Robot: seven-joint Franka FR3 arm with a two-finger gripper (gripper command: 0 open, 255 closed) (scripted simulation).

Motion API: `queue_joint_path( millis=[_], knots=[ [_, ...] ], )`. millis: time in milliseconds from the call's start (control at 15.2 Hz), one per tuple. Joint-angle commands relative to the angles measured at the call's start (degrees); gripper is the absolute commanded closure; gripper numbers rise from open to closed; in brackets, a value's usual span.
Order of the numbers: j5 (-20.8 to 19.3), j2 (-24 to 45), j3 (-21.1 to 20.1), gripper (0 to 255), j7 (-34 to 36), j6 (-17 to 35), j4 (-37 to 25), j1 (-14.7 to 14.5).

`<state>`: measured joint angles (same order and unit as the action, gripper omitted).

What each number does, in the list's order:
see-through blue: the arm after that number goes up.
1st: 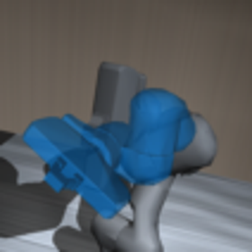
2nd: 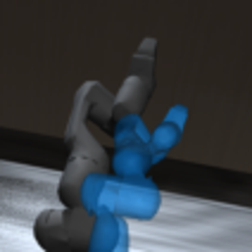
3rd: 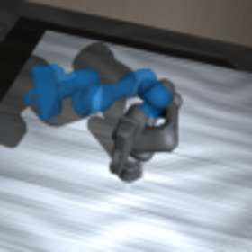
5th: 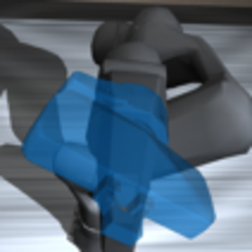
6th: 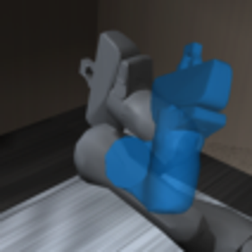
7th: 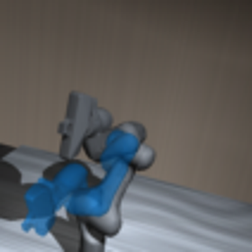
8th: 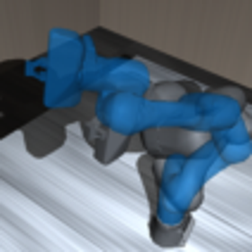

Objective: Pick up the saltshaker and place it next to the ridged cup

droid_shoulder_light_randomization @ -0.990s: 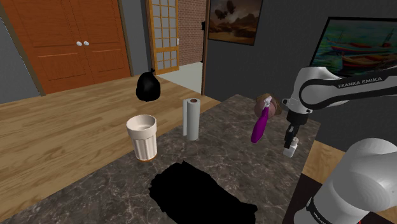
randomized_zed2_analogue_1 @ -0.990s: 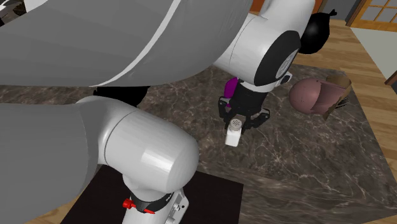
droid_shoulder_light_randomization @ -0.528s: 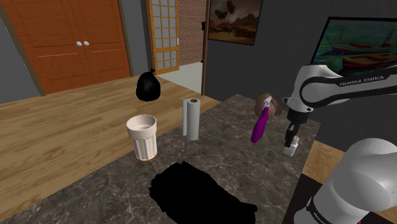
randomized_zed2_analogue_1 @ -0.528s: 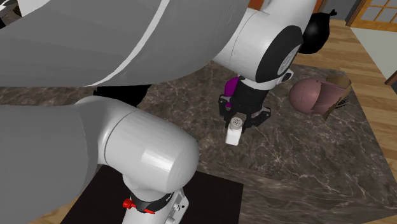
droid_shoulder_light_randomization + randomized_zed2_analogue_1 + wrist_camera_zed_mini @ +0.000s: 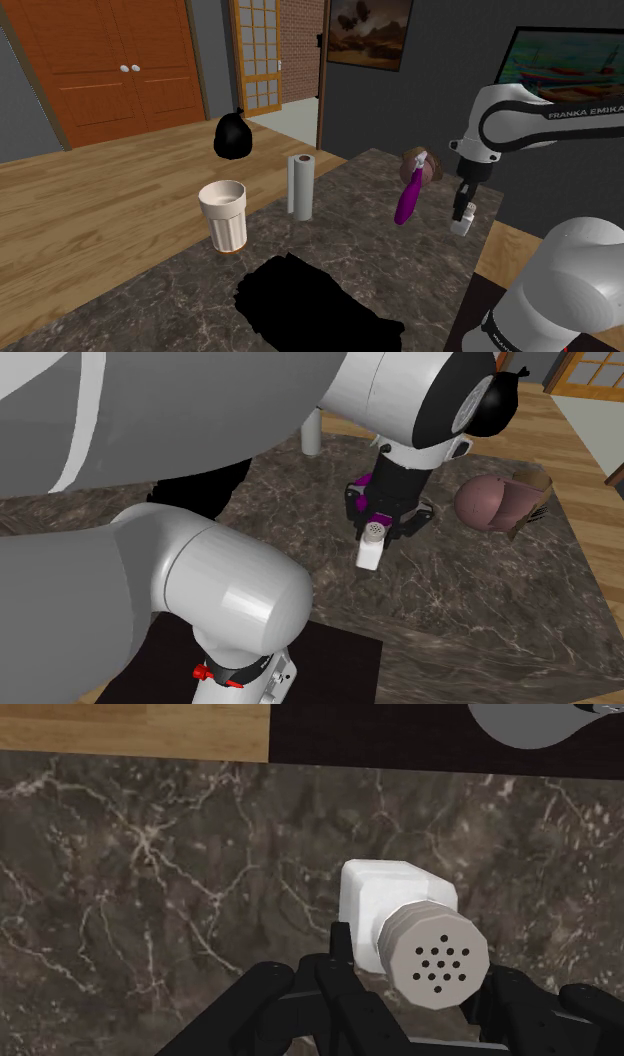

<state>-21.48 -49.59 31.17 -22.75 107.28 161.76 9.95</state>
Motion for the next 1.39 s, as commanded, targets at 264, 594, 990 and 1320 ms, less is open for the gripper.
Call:
queue_joint_path(
  millis=[264, 594, 990, 1320],
  knots=[
    [1.88, -1.52, -2.05, 255, 0.10, -5.31, -3.82, -0.63],
    [3.23, -2.38, -3.57, 255, 0.13, -9.42, -7.10, -1.05],
    [4.71, -2.78, -5.20, 255, 0.15, -14.03, -11.33, -1.59],
    [5.83, -2.65, -6.40, 255, 0.13, -17.67, -15.11, -2.06]
  ],
)
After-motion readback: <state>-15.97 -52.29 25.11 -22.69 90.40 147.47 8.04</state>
